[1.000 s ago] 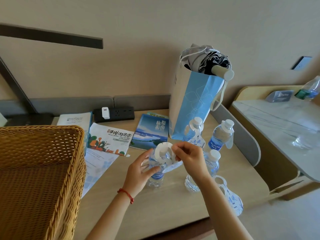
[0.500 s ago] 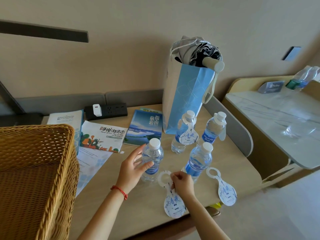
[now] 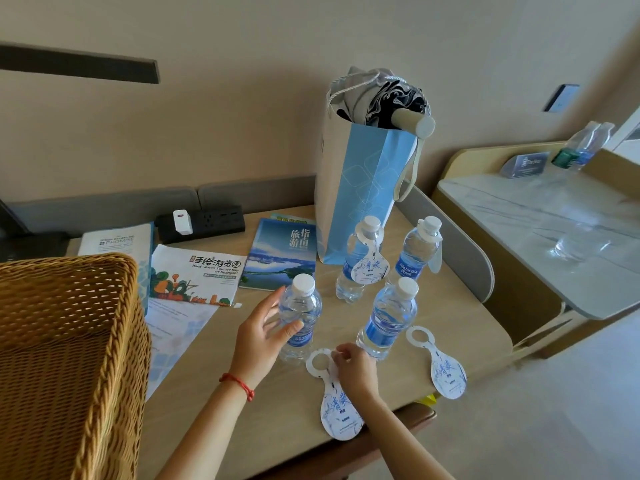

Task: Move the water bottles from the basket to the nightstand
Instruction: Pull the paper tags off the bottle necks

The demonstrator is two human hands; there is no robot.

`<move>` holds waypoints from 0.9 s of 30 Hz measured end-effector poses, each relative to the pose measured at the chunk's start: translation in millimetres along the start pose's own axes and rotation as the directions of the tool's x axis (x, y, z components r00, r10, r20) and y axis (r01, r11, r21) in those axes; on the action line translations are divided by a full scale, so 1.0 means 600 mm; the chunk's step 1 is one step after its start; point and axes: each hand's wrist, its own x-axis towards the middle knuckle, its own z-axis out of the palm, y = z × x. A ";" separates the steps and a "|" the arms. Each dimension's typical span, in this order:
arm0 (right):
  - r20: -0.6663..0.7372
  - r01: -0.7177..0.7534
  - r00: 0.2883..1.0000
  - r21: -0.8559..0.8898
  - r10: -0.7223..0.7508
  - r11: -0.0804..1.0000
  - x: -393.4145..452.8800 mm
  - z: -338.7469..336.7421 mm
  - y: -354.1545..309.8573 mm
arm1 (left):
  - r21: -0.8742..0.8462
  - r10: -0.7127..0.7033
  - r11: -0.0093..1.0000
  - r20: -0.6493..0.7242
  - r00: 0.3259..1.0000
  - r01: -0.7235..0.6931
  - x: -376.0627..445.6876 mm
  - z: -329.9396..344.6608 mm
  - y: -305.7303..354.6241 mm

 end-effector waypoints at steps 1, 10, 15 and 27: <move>-0.018 0.032 0.999 -0.019 -0.032 0.999 -0.003 -0.005 -0.003 | 0.015 0.009 1.000 -0.005 1.000 -0.009 -0.001 0.000 0.001; -0.152 0.306 0.940 -0.017 -0.305 0.952 -0.069 -0.092 -0.052 | 0.192 0.262 0.953 -0.145 0.954 -0.233 -0.027 -0.008 0.060; -0.269 0.389 0.883 -0.044 -0.386 0.920 -0.108 -0.150 -0.077 | 0.273 0.468 0.862 -0.102 0.878 -0.427 -0.030 -0.004 0.132; -0.506 0.391 0.689 -0.344 -0.519 0.854 -0.066 -0.314 -0.085 | 0.309 0.404 0.847 0.157 0.901 -0.434 0.035 0.115 0.197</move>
